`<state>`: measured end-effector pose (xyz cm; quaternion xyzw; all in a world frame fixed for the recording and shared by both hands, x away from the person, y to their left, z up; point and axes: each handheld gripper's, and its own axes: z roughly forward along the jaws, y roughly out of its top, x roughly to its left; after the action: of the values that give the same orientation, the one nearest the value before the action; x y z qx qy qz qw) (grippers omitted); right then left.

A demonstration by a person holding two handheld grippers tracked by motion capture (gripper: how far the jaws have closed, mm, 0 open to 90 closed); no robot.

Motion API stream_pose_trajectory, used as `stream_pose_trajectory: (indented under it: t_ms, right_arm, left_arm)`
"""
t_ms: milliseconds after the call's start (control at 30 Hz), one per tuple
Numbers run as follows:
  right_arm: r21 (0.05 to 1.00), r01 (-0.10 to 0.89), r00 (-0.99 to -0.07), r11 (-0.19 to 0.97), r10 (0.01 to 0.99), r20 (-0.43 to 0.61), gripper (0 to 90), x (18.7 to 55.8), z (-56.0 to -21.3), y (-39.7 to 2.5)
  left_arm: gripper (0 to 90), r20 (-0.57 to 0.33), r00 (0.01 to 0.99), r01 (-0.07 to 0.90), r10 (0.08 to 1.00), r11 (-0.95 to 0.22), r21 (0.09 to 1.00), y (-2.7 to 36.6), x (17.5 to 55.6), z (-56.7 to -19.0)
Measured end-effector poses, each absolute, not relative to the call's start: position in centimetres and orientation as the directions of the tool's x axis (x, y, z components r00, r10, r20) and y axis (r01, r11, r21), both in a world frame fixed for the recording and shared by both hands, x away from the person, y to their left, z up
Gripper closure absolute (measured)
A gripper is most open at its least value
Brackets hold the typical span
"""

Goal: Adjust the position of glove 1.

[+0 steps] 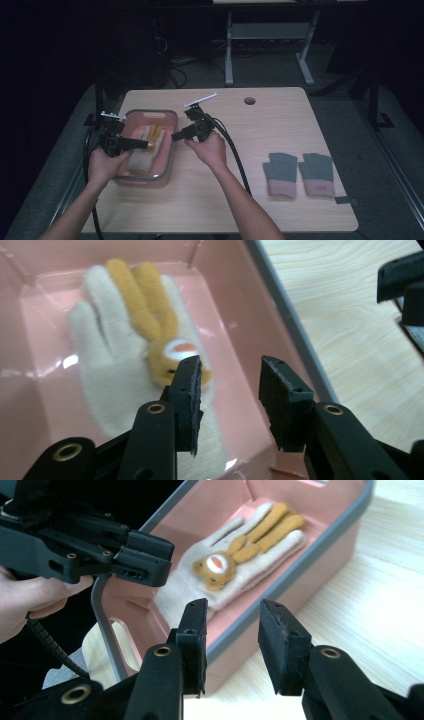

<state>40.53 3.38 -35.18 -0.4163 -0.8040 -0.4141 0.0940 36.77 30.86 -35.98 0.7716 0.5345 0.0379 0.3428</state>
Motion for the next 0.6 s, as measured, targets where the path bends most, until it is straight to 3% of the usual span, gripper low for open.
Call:
stream_pose_trajectory:
  t_ms: [600]
  right_arm:
    - [0.61, 0.741, -0.624, 0.282, 0.624, 0.47, 59.5, 40.2, -35.0, -1.6]
  left_arm:
    - [57.4, -0.334, 0.502, 0.756, 0.798, -0.218, 0.617, 26.8, 36.3, -34.6]
